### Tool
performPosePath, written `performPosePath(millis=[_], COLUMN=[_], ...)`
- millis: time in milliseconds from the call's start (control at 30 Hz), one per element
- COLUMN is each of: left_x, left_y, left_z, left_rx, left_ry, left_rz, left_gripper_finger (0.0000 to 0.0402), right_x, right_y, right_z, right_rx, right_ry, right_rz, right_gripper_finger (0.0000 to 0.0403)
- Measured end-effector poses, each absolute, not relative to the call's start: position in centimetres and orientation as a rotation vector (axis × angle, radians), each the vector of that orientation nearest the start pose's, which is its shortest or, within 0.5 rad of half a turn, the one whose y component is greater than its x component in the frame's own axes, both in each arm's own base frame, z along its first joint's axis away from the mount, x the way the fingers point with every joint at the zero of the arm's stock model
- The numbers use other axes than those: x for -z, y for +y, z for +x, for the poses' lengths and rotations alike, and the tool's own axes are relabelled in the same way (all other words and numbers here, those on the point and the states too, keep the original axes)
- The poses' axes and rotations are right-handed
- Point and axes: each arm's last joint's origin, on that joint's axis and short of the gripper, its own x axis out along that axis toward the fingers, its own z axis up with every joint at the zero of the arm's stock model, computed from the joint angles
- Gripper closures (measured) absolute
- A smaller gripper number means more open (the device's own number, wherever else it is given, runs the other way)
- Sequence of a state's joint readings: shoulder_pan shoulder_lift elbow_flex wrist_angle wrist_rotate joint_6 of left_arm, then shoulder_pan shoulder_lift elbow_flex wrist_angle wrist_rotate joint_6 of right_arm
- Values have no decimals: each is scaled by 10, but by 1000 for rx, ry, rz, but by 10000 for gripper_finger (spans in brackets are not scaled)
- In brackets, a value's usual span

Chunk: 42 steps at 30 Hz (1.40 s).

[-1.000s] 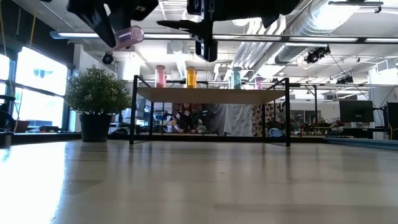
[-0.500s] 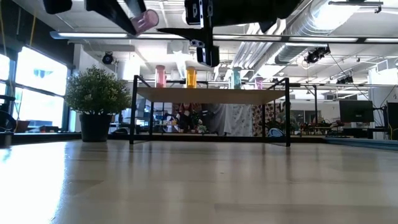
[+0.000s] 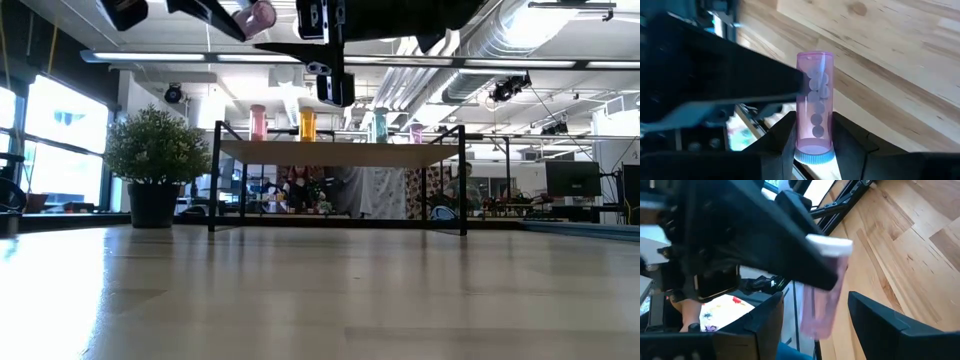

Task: Pick and place medicine bottles onto shelf by color
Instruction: Put the top violet pill bottle on the shelf aligned with the other violet pill bottle

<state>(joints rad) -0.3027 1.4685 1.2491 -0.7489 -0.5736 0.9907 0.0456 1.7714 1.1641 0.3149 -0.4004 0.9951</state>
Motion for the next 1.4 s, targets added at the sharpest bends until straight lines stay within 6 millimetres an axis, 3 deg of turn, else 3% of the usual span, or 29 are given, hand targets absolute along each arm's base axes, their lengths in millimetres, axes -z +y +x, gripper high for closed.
performPosePath(millis=[233, 800, 1133, 1400], left_x=[-300, -299, -299, -300], left_y=[-74, -74, -74, -74], left_z=[293, 293, 293, 293], left_rx=[205, 235, 236, 179], left_ry=[912, 913, 911, 914], left_rz=[1410, 1450, 1448, 1374], left_gripper_finger=[302, 302, 299, 247], right_x=[-244, -245, -245, -245], right_y=[30, 27, 27, 27], right_z=[397, 397, 397, 397], right_rx=[-263, -265, -262, -248], right_ry=[496, 506, 508, 506], right_rz=[1049, 1086, 1098, 1104], right_gripper_finger=[203, 310, 318, 320])
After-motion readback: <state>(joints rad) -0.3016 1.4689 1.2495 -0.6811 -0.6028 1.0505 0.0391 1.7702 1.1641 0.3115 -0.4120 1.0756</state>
